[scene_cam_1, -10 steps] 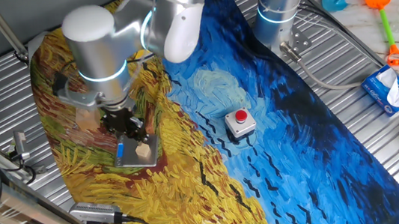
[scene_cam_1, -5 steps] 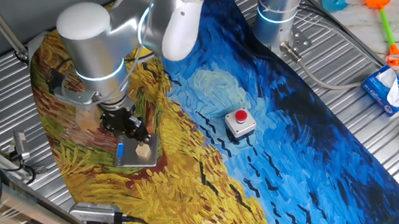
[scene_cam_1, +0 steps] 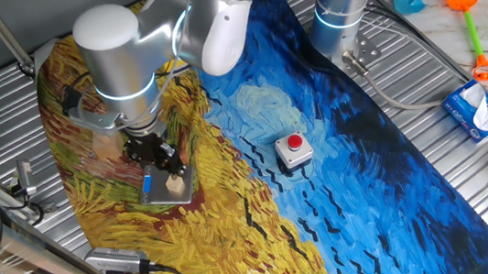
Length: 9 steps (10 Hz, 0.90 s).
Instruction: Remove the object from the scale
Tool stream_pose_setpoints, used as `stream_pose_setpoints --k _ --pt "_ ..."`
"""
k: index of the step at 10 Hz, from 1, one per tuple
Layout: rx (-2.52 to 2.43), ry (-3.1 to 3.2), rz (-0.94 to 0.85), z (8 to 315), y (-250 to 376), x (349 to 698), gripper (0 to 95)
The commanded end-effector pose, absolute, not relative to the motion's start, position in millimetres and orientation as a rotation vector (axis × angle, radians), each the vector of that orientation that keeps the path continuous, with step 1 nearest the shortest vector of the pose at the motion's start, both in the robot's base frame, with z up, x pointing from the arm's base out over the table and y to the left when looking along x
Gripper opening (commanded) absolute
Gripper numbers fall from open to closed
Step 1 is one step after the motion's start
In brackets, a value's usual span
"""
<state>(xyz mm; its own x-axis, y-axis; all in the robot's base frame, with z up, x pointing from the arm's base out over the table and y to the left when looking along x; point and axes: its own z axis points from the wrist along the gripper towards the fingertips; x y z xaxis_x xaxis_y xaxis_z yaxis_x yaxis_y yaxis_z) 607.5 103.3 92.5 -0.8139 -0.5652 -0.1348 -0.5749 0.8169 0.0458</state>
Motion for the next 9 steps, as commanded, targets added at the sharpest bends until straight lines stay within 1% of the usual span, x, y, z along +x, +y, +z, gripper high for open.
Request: stream_pose_setpoints --k 1,9 --pt "-0.885 2.891 0.126 92.9 102.9 608.1 76.0" --pt "-0.869 2.898 0.118 93.2 103.3 608.3 76.0"
